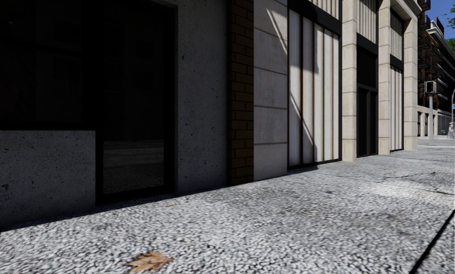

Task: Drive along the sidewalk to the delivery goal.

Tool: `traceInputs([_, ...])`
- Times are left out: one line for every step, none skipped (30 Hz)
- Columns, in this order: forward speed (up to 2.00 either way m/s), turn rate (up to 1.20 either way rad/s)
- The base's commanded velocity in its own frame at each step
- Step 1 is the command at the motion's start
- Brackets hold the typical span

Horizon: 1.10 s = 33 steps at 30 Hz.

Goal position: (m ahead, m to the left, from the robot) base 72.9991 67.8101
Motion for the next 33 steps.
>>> traceInputs([0.0,0.0])
traceInputs([0.0,0.0])
traceInputs([0.0,0.0])
traceInputs([0.0,0.0])
traceInputs([0.0,0.0])
traceInputs([0.0,0.0])
traceInputs([0.0,0.0])
traceInputs([0.0,0.0])
traceInputs([0.0,0.0])
traceInputs([0.0,0.0])
traceInputs([0.0,0.0])
traceInputs([0.0,0.0])
traceInputs([0.0,0.0])
traceInputs([0.0,0.0])
traceInputs([0.0,0.0])
traceInputs([0.0,0.0])
traceInputs([0.0,0.0])
traceInputs([0.0,0.0])
traceInputs([0.0,0.0])
traceInputs([0.0,0.0])
traceInputs([0.0,0.0])
traceInputs([0.0,0.0])
traceInputs([0.0,0.0])
traceInputs([0.0,0.0])
traceInputs([0.0,0.0])
traceInputs([0.0,0.0])
traceInputs([0.0,0.0])
traceInputs([0.0,0.0])
traceInputs([0.0,0.0])
traceInputs([0.0,0.0])
traceInputs([0.02,0.0])
traceInputs([1.29,0.0])
traceInputs([1.29,0.0])
